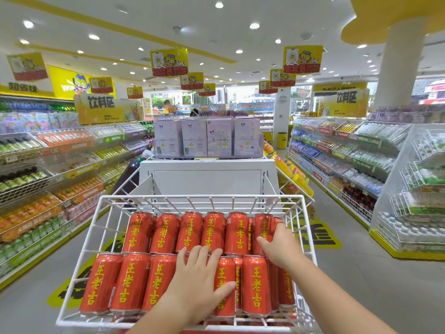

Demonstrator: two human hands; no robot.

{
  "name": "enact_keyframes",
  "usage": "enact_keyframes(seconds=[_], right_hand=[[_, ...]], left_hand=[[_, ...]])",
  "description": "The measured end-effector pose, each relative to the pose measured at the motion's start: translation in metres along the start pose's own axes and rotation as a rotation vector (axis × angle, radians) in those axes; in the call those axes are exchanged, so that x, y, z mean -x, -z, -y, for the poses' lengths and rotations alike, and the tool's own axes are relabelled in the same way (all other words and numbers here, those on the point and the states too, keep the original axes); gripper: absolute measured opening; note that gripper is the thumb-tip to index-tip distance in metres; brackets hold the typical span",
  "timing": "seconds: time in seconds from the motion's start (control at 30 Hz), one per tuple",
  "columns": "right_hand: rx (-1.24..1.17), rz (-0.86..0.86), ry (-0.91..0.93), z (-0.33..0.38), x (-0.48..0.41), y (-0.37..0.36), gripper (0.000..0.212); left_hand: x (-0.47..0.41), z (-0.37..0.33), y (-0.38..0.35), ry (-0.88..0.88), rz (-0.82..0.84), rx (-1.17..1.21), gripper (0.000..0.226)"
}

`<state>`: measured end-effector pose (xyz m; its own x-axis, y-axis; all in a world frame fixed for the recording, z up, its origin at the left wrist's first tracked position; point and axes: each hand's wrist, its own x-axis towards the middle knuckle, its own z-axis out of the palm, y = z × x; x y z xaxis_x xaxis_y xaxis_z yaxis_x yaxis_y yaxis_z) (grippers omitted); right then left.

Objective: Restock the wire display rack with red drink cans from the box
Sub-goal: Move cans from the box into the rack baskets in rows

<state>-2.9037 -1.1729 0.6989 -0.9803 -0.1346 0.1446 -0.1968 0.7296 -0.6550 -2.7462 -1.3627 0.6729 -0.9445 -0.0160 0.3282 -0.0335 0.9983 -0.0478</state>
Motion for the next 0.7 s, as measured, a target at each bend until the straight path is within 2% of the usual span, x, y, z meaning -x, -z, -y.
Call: enact_keyframes(seconds=[0.13,0.4,0.7], right_hand=[[-0.022,-0.026,0.021,0.003,-0.002,-0.004,0.047],[-0.075,-0.038,0.073,0.001,-0.001,0.0,0.034],[-0.05,0.054,0.145,0.005,-0.003,0.014,0.029]], left_hand=[[-0.001,0.004,0.005,-0.061,-0.05,-0.067,0.08],[0.012,0.005,0.017,-0.057,-0.092,-0.105,0.089],[0.025,0.011,0.017,-0.076,-0.105,-0.115,0.091]])
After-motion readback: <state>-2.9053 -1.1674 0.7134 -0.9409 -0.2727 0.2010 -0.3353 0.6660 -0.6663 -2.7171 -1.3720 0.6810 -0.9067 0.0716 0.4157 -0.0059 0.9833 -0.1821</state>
